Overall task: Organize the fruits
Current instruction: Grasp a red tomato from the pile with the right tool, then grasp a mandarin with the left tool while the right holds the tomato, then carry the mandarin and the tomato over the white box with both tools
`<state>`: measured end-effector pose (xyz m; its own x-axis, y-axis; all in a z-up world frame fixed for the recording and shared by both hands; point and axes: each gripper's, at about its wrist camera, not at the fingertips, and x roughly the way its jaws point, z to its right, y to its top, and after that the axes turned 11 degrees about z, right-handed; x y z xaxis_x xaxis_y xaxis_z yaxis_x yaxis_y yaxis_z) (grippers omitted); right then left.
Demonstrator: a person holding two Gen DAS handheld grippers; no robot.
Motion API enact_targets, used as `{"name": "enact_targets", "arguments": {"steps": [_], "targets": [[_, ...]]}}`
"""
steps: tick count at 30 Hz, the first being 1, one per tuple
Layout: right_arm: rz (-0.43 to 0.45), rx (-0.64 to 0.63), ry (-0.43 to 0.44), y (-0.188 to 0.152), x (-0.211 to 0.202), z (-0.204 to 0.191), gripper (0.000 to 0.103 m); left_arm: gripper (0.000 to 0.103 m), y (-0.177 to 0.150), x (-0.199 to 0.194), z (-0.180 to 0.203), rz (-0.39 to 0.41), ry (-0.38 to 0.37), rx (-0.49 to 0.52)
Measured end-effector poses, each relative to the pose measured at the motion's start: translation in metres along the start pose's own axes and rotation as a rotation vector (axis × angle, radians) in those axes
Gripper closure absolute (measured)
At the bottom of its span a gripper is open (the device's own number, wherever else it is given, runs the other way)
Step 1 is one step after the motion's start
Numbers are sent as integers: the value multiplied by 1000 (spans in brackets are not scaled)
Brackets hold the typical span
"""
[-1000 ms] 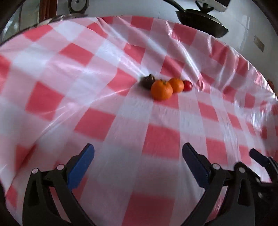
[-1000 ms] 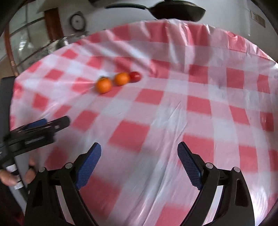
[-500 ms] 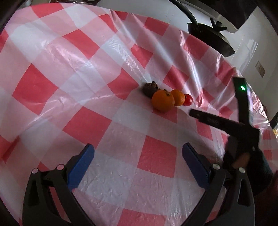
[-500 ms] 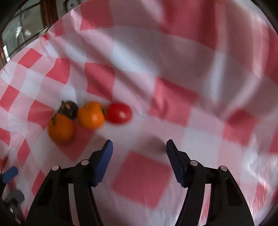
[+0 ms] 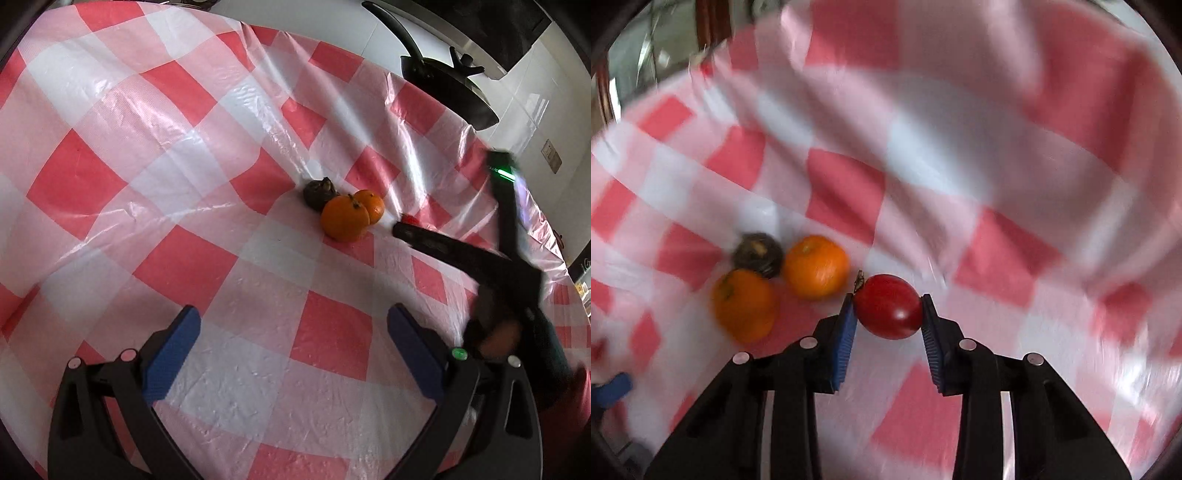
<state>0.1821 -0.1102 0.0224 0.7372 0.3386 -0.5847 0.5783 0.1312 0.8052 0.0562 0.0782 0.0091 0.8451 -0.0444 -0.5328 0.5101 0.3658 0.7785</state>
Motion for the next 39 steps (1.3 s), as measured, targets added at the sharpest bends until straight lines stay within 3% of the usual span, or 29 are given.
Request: {"name": "enact_targets", "arguments": {"steps": [6,9,15,18,22,25,26,31,34,39], "targets": [[53,187,-73,-46,-64,31,68,2,-1,1,1,-11,-7,6],[77,260,-99,-49,-73,49,68,2,-1,6,4,-44,-18,21],[84,438,17,-61,-71,83,68,2,2,19,11,-84,37,6],[89,431,43,-55,-62,74,68,2,14,46,29,-104,45,17],[91,439,55,-56,-66,75,68,3,34,98,64,-101,152,142],[91,440,64,-57,-67,77,68,37,40,123,76,-120,213,227],[92,440,66,-57,-67,77,68,57,40,124,80,-117,212,256],[94,440,72,-57,-68,77,68,58,25,84,71,-61,178,235],[91,439,72,-57,-67,76,68,58,16,57,54,-44,144,157],[81,439,73,-57,-65,76,68,58,3,28,41,-21,149,126]]}}
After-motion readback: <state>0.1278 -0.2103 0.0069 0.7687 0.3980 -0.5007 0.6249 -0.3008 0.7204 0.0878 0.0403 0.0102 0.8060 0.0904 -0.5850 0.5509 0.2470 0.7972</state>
